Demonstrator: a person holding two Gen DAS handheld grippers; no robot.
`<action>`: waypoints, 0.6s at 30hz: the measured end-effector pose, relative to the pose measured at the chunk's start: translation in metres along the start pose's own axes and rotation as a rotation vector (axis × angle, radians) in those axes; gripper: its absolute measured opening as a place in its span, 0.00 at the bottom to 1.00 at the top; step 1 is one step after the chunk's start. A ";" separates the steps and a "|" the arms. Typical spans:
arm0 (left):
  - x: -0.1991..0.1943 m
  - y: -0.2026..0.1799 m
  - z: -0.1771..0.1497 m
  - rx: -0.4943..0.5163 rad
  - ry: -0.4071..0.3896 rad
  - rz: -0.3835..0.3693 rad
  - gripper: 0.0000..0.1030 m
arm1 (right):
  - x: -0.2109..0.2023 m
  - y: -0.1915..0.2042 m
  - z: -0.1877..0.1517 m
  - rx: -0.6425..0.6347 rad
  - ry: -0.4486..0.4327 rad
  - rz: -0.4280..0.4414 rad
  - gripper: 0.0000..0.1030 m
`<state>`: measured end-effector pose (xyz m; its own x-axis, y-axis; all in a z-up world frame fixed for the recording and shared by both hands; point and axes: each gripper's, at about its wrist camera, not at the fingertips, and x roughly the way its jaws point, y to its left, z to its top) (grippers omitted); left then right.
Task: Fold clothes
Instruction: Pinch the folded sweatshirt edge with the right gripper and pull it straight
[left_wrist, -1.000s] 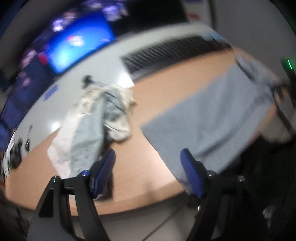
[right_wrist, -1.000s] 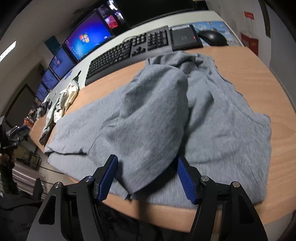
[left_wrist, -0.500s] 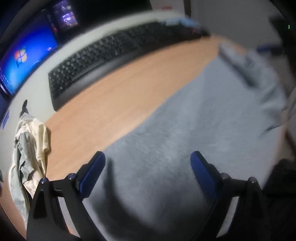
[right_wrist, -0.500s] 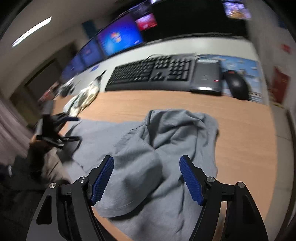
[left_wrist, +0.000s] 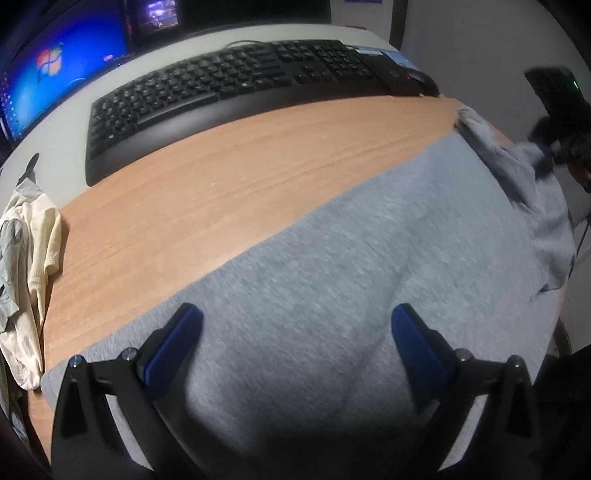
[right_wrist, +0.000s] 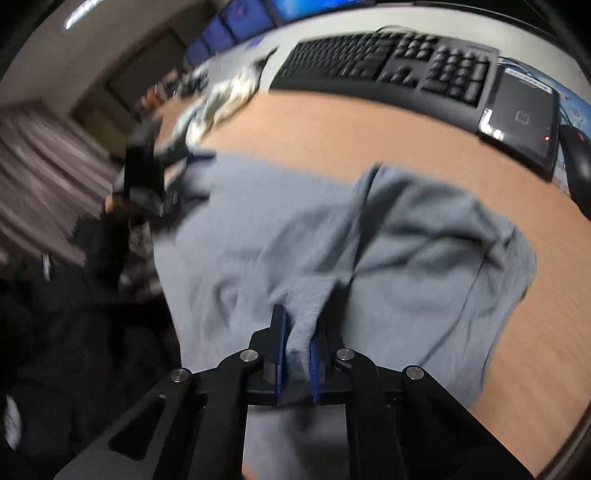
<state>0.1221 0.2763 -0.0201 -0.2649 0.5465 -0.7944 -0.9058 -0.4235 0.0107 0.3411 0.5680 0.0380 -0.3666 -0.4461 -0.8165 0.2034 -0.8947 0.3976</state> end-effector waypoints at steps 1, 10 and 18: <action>-0.001 0.000 -0.002 -0.001 -0.010 0.000 1.00 | 0.000 0.006 -0.006 -0.003 0.016 -0.014 0.09; -0.001 -0.002 -0.002 -0.006 -0.033 0.003 1.00 | -0.071 0.046 -0.053 0.250 -0.256 -0.096 0.08; -0.003 -0.004 -0.003 -0.010 -0.046 0.006 1.00 | -0.055 0.017 -0.081 0.468 -0.262 -0.212 0.20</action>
